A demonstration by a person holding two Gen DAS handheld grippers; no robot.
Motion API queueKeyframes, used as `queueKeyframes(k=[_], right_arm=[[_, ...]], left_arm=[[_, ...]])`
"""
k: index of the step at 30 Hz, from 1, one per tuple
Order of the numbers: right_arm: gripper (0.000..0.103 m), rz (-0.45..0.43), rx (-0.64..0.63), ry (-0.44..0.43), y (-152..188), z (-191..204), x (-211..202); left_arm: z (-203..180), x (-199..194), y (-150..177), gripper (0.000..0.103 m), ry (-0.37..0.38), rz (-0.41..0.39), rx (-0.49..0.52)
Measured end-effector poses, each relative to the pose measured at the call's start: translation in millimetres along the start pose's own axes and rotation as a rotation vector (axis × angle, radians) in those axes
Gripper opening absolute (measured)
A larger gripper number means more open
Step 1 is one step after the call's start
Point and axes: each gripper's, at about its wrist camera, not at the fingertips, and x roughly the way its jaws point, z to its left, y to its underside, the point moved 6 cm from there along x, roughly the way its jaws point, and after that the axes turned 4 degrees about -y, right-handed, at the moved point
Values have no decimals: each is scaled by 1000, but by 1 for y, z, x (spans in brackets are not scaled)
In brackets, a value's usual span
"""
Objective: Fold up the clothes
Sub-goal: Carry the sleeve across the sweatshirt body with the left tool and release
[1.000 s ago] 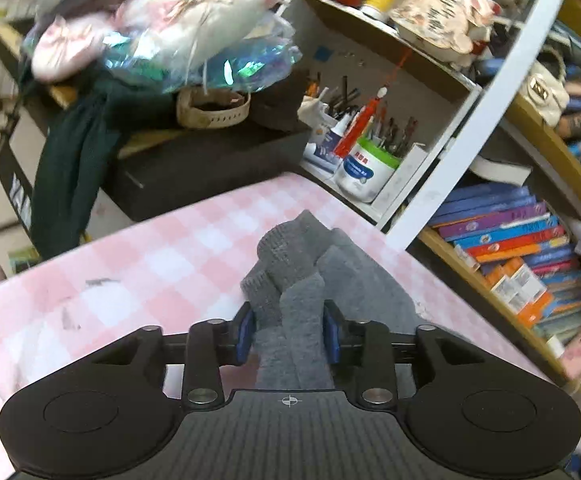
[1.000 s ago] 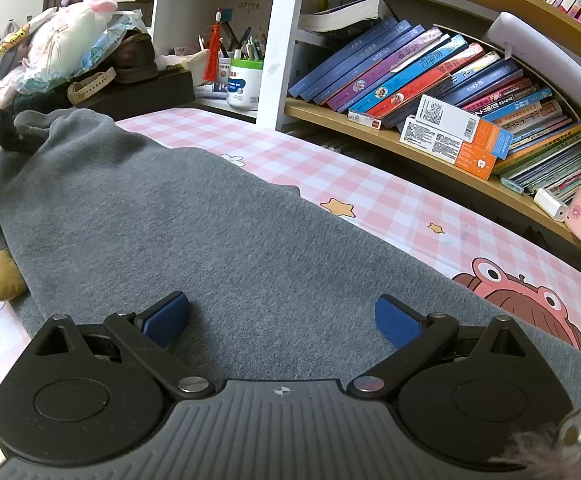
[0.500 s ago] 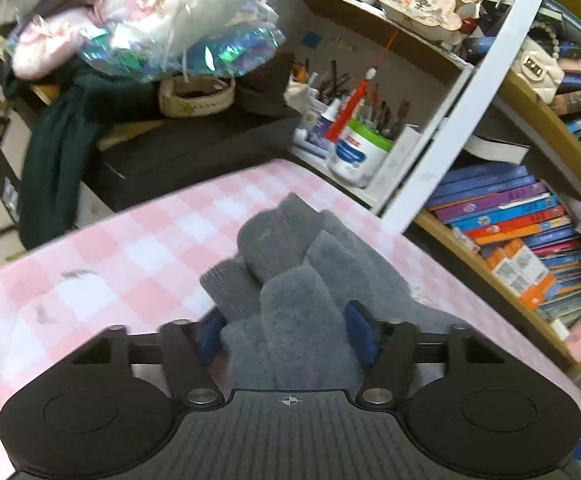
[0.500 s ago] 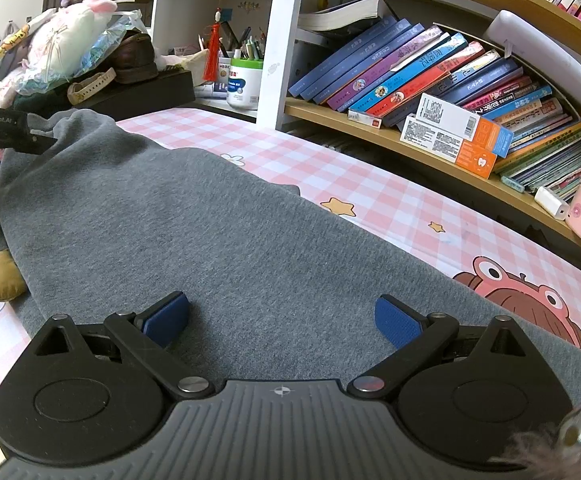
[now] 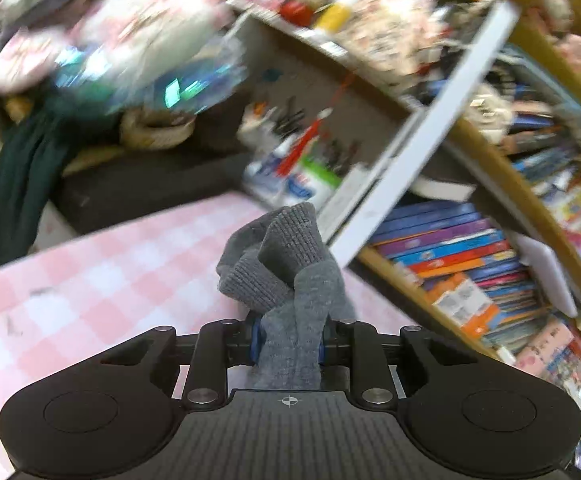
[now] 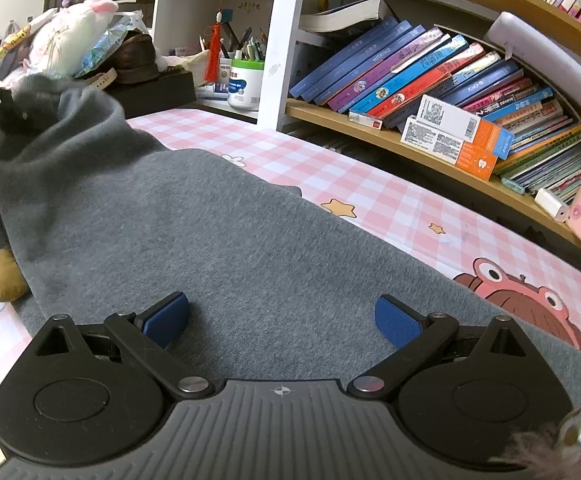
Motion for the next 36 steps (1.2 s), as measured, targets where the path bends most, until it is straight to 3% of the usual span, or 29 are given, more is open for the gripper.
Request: queueKeyframes(k=[7, 10, 19, 23, 31, 36], right_arm=[[99, -68, 206, -73, 0, -21, -18], [99, -101, 207, -66, 1, -23, -33], [100, -114, 263, -13, 16, -52, -63], [100, -130, 328, -42, 20, -62, -75], [100, -141, 403, -54, 29, -77, -81], [100, -148, 464, -83, 35, -85, -83]], left_arm=[[-52, -22, -15, 22, 104, -69, 178], [-74, -29, -14, 22, 136, -84, 258], [-117, -35, 0, 22, 166, -94, 423], [-132, -38, 11, 23, 164, -89, 500], [-158, -37, 49, 23, 155, -22, 655], [-176, -30, 92, 30, 167, 89, 811]])
